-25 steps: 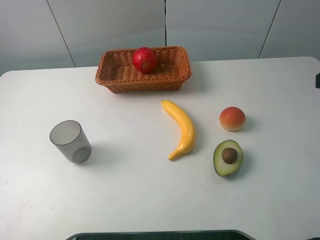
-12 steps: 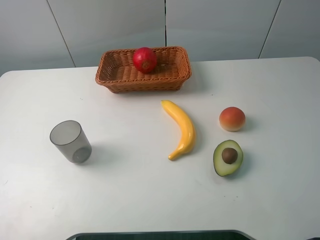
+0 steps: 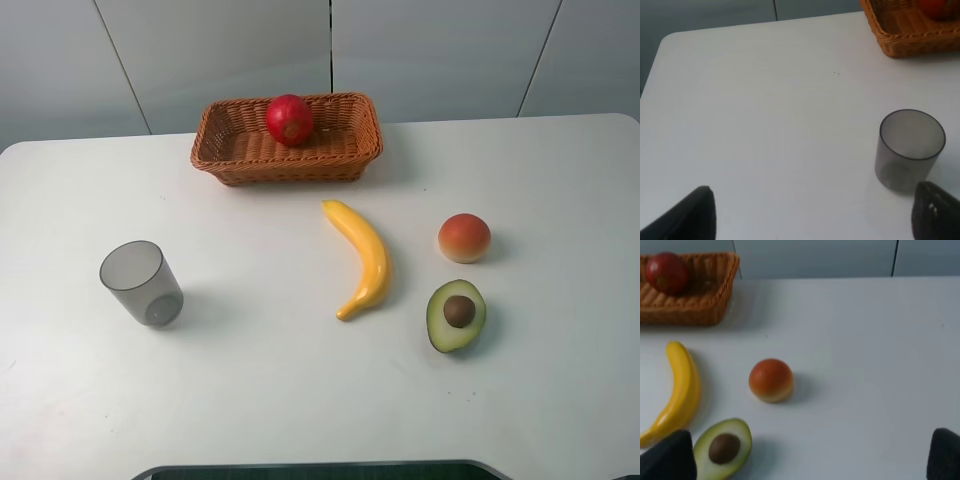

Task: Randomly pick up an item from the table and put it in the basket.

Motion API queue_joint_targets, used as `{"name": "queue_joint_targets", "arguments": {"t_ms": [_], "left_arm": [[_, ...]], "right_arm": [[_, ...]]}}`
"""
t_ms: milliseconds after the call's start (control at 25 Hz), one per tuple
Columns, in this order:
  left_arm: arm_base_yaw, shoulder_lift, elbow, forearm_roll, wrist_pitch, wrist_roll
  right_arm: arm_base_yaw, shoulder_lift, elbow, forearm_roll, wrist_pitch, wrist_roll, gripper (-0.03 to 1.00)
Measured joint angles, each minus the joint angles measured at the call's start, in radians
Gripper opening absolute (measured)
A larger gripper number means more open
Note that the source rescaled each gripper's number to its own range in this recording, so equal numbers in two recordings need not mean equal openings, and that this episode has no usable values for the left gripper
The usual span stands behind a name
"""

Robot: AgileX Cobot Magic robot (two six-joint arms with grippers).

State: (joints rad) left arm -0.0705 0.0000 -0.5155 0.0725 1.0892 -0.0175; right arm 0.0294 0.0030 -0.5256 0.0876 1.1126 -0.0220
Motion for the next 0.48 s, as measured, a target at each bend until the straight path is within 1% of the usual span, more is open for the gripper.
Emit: {"name": "queue_joint_targets", "arguments": {"t_ms": [480], "left_arm": [[0.000,0.001,0.000,0.000,0.000,0.000]], "right_arm": [[0.000,-0.002,0.021,0.000,-0.015,0.005,1.00]]}}
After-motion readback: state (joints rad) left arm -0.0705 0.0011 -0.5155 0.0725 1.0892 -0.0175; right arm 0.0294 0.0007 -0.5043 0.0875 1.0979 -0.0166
